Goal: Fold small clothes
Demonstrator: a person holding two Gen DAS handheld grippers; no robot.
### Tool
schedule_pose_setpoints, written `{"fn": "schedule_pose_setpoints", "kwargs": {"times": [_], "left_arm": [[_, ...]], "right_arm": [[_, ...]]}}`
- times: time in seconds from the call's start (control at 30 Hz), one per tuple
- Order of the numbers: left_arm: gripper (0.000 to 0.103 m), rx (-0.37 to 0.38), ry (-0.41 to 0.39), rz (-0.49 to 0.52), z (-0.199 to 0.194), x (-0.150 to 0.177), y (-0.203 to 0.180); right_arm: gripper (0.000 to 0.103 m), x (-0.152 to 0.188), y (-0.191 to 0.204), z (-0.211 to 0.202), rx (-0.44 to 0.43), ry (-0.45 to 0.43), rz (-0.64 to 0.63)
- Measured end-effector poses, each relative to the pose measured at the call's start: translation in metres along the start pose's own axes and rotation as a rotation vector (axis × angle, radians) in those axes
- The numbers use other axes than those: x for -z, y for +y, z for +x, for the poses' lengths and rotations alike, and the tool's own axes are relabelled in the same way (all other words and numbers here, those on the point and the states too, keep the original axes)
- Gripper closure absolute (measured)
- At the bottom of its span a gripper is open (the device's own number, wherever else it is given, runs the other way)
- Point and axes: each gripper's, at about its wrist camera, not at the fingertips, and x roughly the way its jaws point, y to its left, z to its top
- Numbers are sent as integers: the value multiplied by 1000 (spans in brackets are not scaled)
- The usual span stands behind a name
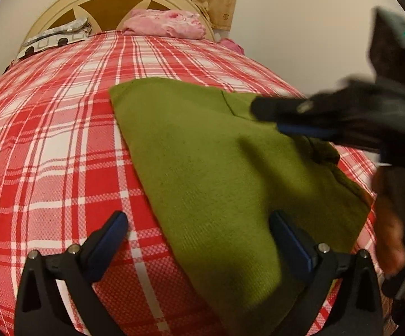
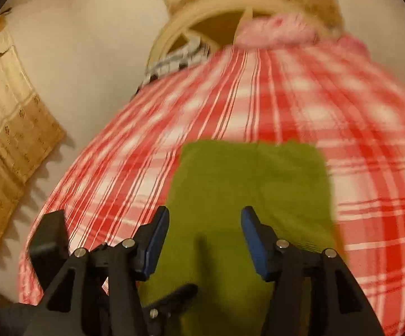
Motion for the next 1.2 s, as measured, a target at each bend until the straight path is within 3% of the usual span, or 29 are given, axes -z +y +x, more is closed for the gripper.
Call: {"fn": "schedule_pose_setpoints", "kwargs": {"times": [0.13,0.2,0.3,0.43,0.57,0.63,0.7,0.73,0.8,0.87,0.97,1.2], "left_arm": [[0,8,6,1,2,0,1],[0,14,12,5,4,0,0],[0,29,21,-4,5,1,1],[0,48,30,-16,6,1,4],[0,70,42,-17,9,1,4],[0,80,47,-18,10,1,4],[0,85,50,-19,10,1,3],[0,86,50,-19,10,1,3],[0,88,51,-19,11,1,3],[0,92,53,-21,11,1,3],[0,94,55,-19,13,0,4],[0,111,62,-22,17,-2,6]], "right_arm": [[48,4,-45,12,75,31,119],[49,8,-76,9,-53,16,217],[50,13,-101,3,-144,2,291],[50,18,-95,-4,-153,5,252],[49,14,-85,-11,-110,36,172],[48,4,-86,-29,-89,-16,133],[47,-4,-101,-40,-108,-53,181],[39,-7,-110,-42,-103,-53,212],[36,-14,-129,-31,-83,11,260],[36,-17,-134,-17,-52,59,229],[36,-14,-140,4,-98,125,243],[36,-15,-157,26,-191,118,289]]}}
